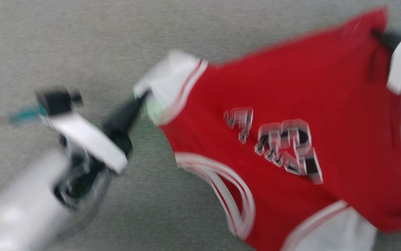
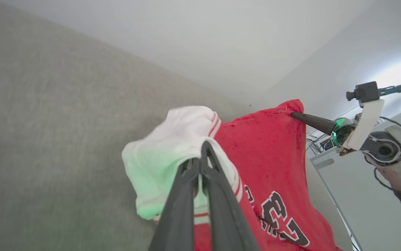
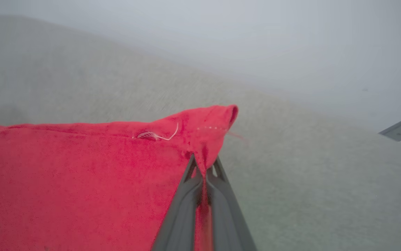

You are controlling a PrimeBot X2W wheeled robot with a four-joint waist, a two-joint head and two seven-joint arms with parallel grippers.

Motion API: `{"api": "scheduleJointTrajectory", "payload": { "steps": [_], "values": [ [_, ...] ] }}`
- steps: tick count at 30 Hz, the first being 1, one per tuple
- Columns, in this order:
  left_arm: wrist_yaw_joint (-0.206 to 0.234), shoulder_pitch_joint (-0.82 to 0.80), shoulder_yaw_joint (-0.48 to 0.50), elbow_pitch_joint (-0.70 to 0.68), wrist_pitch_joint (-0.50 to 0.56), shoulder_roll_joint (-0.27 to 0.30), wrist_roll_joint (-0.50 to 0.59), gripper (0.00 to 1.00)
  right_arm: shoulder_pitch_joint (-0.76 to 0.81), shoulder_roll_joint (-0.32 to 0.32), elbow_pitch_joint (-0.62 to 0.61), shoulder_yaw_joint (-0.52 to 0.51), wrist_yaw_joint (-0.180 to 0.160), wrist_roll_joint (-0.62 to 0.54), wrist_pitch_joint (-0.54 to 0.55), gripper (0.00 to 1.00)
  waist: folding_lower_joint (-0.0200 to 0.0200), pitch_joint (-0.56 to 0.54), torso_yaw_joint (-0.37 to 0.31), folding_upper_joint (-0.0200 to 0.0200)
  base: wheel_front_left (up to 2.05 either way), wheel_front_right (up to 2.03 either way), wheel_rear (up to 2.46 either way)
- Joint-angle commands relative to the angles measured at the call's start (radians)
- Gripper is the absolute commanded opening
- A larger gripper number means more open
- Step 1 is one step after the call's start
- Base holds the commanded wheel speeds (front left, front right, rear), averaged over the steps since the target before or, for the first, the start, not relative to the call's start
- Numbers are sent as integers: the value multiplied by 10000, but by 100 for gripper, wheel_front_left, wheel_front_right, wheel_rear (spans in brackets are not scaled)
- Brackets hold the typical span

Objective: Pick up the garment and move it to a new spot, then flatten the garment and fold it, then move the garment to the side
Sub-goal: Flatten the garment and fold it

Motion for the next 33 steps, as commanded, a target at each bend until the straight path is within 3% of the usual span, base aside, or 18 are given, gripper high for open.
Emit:
{"api": "scheduleJointTrajectory", "payload": {
  "steps": [1, 9, 15, 19, 27, 33],
  "values": [
    [7, -691, 213, 222, 121, 55, -279, 0, -431, 224, 285, -167, -6, -104, -297, 0, 0, 82, -323, 0, 0, 0, 0],
    [9, -4894, 1704, 2442, 346, -253, -1076, 0, -3583, 1381, 2399, -1749, -9, -909, -2553, 0, 0, 707, -1337, 0, 0, 0, 0],
    [15, -7015, 2317, 3633, -24, -244, -958, 0, -5312, 2183, 3978, -2657, -29, -1447, -3804, 0, 0, 807, -1802, 0, 0, 0, 0],
    [16, -7892, 2712, 3718, -316, -249, -1224, 0, -6155, 2463, 4917, -3097, -34, -1784, -4666, 0, 0, 798, -1932, 0, 0, 0, 0],
    [15, -5989, 2111, 2769, -306, -191, -1449, 0, -5325, 2561, 5616, -2575, -29, -1707, -4779, 0, 0, 653, -1853, 0, 0, 0, 0],
    [15, -2681, 1380, 1150, -643, 14, -1734, 0, -2879, 2122, 4441, -1410, -28, -746, -4151, 0, 0, 258, -1619, 0, 0, 0, 0]
  ]
}}
